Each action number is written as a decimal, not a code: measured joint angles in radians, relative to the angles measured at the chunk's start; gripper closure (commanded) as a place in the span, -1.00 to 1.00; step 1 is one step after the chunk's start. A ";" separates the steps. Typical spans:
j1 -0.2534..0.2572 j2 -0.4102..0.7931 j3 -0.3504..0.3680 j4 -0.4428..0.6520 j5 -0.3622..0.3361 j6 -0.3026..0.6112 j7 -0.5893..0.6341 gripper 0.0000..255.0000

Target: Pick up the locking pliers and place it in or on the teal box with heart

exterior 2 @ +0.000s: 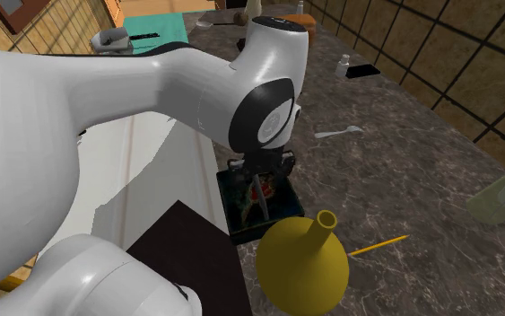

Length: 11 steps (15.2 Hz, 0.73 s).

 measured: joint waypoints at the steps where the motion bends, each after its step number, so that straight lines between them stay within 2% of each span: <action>1: 0.000 0.000 0.000 0.000 0.000 0.000 0.000 -1.00; 4: 0.000 0.000 0.000 0.000 0.000 0.000 0.000 -1.00; 8: 0.007 -0.016 0.017 0.087 0.014 -0.101 0.003 -1.00; 11: 0.006 -0.018 0.016 0.113 0.015 -0.130 -0.002 -1.00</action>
